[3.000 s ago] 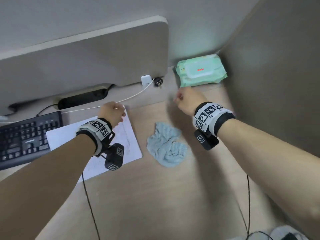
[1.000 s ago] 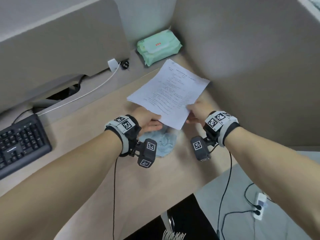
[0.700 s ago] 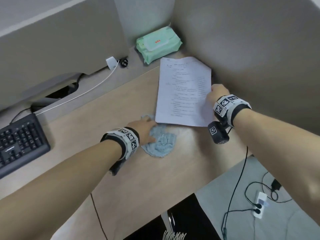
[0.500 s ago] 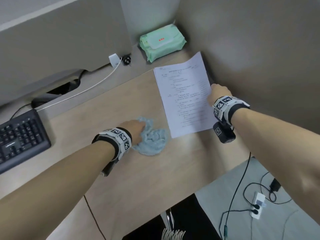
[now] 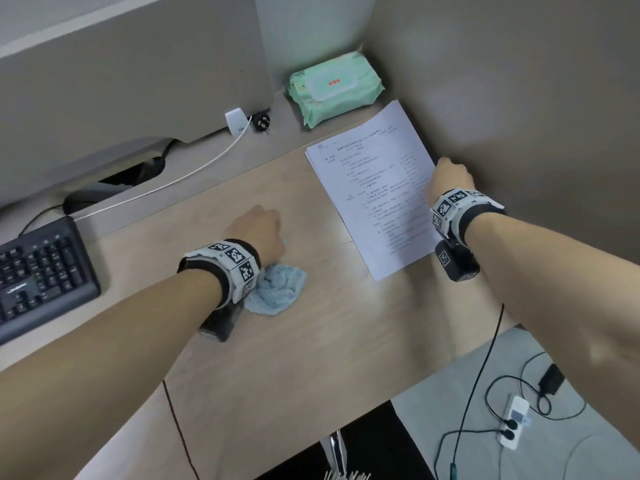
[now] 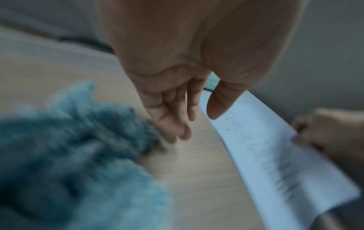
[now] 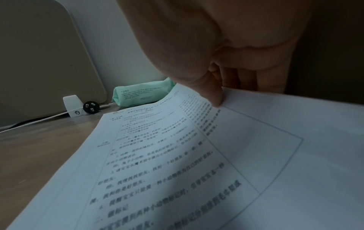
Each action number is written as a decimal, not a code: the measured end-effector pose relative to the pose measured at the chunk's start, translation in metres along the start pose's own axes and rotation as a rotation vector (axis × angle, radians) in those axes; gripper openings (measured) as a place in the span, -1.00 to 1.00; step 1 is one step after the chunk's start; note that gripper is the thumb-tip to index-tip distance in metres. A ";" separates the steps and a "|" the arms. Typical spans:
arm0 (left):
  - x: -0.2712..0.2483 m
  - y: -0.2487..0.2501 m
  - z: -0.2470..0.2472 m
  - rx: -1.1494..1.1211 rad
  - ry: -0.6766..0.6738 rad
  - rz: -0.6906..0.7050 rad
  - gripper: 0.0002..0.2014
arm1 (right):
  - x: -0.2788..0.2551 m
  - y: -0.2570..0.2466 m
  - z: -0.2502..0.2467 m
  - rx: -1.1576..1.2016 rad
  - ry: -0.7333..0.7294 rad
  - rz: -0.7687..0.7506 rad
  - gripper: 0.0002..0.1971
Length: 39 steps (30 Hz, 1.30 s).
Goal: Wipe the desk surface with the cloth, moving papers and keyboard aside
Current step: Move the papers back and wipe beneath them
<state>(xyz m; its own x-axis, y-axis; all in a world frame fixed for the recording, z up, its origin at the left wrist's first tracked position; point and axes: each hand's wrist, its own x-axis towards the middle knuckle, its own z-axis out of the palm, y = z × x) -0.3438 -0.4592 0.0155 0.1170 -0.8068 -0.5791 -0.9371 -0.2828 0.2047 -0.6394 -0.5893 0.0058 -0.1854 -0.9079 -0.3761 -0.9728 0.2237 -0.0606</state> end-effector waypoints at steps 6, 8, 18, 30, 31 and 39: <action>0.019 0.067 0.011 -0.907 -0.260 -0.211 -0.89 | 0.007 0.002 -0.001 0.024 0.042 -0.012 -0.74; 0.025 0.083 0.014 -1.028 -0.263 -0.226 -0.80 | 0.009 0.004 0.000 0.026 0.035 -0.009 -0.74; 0.039 0.100 0.017 -1.293 -0.302 -0.315 -0.87 | 0.015 0.004 0.003 0.030 0.035 -0.085 -0.71; 0.061 0.093 0.005 -1.402 -0.123 -0.325 -0.63 | 0.016 -0.003 0.005 0.019 -0.026 -0.142 -0.59; 0.062 0.091 0.005 -1.434 -0.135 -0.338 -0.63 | 0.017 -0.003 0.006 0.017 -0.034 -0.134 -0.59; 0.060 0.086 0.007 -1.478 -0.124 -0.352 -0.53 | 0.011 -0.010 0.009 0.017 -0.008 -0.146 -0.61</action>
<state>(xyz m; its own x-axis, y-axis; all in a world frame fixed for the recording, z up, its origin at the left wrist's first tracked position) -0.4200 -0.5282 -0.0066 0.1594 -0.5640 -0.8102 0.2993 -0.7545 0.5841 -0.6305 -0.5981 -0.0057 -0.0407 -0.9285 -0.3691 -0.9868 0.0954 -0.1311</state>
